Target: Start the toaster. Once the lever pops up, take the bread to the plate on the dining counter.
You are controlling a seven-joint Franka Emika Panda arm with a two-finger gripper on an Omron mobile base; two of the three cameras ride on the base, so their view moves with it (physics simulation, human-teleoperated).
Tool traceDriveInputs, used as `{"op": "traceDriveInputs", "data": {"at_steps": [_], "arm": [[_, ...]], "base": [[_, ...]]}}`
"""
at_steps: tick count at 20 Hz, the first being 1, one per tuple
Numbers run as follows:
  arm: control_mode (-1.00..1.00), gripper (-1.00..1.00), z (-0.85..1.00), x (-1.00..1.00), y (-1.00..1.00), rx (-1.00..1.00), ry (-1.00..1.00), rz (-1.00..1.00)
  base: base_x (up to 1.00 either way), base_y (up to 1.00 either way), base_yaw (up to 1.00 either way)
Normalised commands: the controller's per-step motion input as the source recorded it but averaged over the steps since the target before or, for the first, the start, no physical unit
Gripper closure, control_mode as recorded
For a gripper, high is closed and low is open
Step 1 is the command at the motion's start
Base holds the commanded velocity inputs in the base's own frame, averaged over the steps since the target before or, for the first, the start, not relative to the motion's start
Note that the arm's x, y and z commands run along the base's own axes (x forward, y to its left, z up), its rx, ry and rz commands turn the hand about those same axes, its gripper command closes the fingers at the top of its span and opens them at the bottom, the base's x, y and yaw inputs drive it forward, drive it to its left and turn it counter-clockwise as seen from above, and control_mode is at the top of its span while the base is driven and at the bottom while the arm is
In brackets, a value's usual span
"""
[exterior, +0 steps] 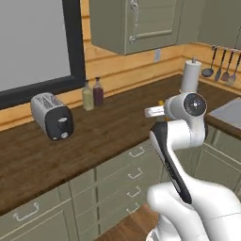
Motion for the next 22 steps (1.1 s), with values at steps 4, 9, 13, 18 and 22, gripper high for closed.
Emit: {"op": "traceDriveInputs", "data": {"at_steps": [4, 9, 13, 18, 22], "arm": [[1.0, 1.0, 0.0, 0.0, 0.0, 0.0, 0.0, 0.0], [1.0, 1.0, 0.0, 0.0, 0.0, 0.0, 0.0, 0.0], [1.0, 1.0, 0.0, 0.0, 0.0, 0.0, 0.0, 0.0], [1.0, 1.0, 0.0, 0.0, 0.0, 0.0, 0.0, 0.0], [1.0, 1.0, 0.0, 0.0, 0.0, 0.0, 0.0, 0.0]], "base": [[-0.12, -0.16, -0.76], [-0.03, -0.18, -0.8], [0.0, -0.21, -0.8], [0.0, -0.2, -0.8], [0.0, -0.23, -0.79]]}}
